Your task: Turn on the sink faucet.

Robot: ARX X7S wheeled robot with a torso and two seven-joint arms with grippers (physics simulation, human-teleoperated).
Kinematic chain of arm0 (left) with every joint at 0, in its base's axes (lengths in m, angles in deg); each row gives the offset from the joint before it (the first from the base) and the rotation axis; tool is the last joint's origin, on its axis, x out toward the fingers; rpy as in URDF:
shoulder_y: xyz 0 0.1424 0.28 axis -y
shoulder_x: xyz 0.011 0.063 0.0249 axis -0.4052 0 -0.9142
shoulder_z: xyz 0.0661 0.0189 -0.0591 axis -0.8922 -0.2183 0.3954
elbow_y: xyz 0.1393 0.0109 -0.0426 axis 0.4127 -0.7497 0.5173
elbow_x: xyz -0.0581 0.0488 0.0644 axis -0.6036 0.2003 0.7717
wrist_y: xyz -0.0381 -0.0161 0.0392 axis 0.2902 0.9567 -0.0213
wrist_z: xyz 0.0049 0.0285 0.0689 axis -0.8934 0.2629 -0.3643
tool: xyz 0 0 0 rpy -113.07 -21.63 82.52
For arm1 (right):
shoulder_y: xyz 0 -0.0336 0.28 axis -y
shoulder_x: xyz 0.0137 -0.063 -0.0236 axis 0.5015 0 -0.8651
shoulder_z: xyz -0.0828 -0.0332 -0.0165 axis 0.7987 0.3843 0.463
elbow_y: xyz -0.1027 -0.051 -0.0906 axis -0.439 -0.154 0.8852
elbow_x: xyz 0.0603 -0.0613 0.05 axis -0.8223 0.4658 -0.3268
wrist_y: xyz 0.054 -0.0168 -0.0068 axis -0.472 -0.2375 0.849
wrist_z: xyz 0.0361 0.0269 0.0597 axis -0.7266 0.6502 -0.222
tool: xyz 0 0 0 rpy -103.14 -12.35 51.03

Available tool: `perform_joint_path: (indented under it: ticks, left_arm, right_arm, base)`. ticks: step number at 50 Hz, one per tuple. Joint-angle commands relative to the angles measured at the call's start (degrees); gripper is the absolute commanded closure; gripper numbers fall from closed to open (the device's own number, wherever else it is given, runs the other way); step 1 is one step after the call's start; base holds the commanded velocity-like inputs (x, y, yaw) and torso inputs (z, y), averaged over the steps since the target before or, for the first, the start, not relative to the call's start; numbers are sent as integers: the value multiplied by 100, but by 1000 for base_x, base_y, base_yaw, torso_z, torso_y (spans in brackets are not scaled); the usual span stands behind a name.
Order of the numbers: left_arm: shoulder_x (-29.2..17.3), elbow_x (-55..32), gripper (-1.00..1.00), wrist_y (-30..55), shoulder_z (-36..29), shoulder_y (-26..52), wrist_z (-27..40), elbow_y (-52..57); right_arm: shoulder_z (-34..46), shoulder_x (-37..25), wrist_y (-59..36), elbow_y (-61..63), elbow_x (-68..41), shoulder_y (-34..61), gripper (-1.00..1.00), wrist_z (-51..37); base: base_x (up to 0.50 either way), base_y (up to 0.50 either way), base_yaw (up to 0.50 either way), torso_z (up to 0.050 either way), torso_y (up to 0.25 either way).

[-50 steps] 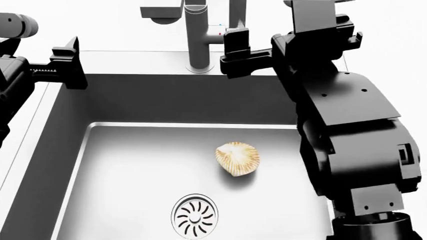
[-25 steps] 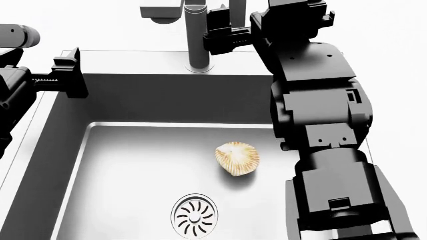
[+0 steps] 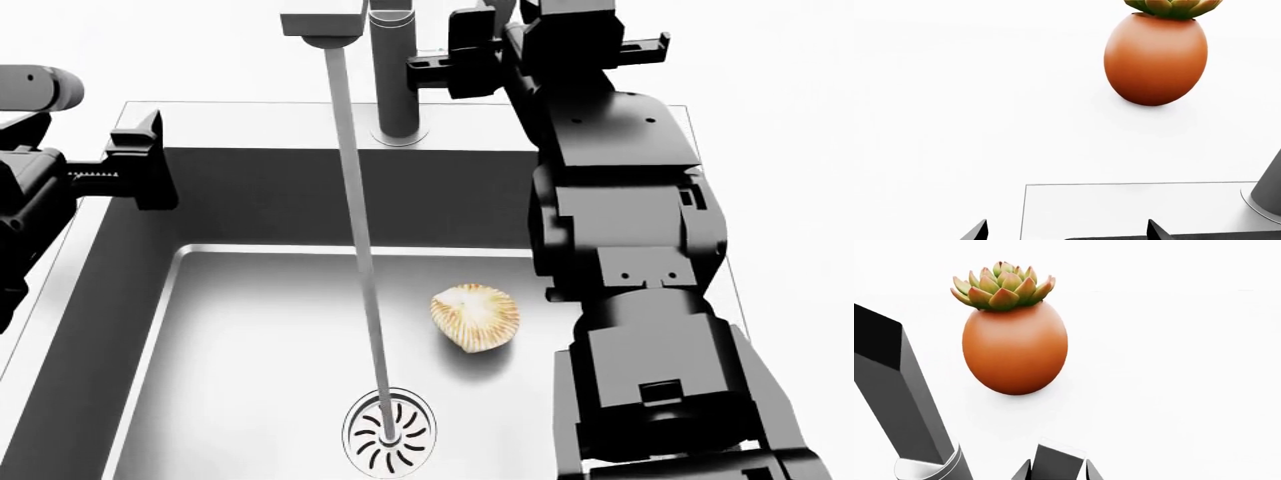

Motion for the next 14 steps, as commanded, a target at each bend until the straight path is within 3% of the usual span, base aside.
perform_joint_path:
  ticks: [1, 14]
  left_arm:
    - [-7, -7, -100, -34, -2, -26, 7, -26]
    - [12, -17, -100, -32, -27, -13, 18, -42]
  right_arm:
    - [-218, -207, -472, 1035, 217, -487, 100, -372]
    - [-440, -622, -1485, 3106, -80, -1346, 100, -931]
  base:
    - [10, 0, 0, 0, 0]
    - [0, 0, 0, 0, 0]
